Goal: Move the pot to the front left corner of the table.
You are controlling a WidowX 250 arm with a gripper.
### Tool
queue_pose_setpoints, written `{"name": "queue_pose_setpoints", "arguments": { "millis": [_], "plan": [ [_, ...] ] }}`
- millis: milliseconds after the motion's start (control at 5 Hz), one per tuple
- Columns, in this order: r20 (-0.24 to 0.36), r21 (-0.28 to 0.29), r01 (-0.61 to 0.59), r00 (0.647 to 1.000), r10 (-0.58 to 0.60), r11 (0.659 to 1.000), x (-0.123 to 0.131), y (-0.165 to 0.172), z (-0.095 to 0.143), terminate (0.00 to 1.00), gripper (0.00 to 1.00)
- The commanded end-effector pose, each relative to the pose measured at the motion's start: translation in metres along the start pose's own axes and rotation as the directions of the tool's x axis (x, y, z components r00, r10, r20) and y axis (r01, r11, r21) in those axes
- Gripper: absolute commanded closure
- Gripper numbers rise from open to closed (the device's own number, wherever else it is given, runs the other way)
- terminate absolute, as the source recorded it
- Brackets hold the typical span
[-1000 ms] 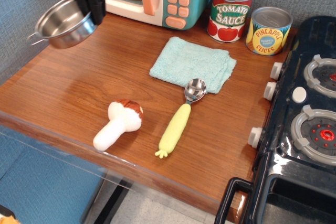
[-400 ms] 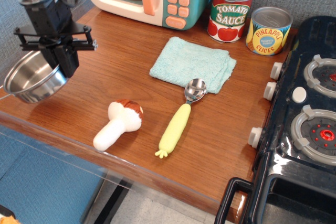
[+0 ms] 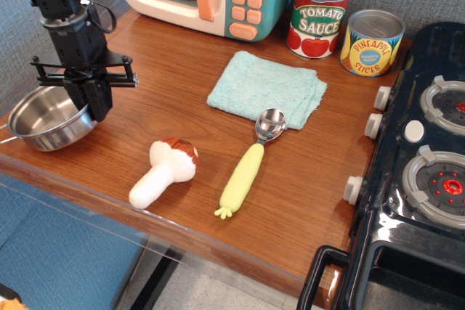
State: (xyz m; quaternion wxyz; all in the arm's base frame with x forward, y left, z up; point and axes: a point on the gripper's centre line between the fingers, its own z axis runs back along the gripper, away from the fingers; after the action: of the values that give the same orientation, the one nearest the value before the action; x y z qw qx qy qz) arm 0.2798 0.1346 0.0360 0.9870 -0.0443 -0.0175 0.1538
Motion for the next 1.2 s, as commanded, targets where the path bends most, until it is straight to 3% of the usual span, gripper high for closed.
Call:
{"name": "queue_pose_setpoints", "arguments": {
  "millis": [0, 400, 600, 800, 1000],
  "plan": [
    [-0.006, -0.004, 0.009, 1.000, -0.009, 1.000, -0.005, 0.007, 0.000, 0.00, 0.00],
    [0.103, -0.030, 0.046, 0.994, -0.042, 0.999, -0.014, -0.008, 0.044, 0.00, 0.00],
    [0.115, -0.014, 0.074, 0.991, -0.072, 0.997, -0.014, -0.014, 0.055, 0.00, 0.00],
    [0.075, 0.042, 0.163, 0.983, -0.166, 0.986, -0.012, -0.021, 0.052, 0.00, 0.00],
    [0.075, 0.042, 0.163, 0.983, -0.166, 0.986, -0.012, -0.021, 0.052, 0.00, 0.00]
  ]
}}
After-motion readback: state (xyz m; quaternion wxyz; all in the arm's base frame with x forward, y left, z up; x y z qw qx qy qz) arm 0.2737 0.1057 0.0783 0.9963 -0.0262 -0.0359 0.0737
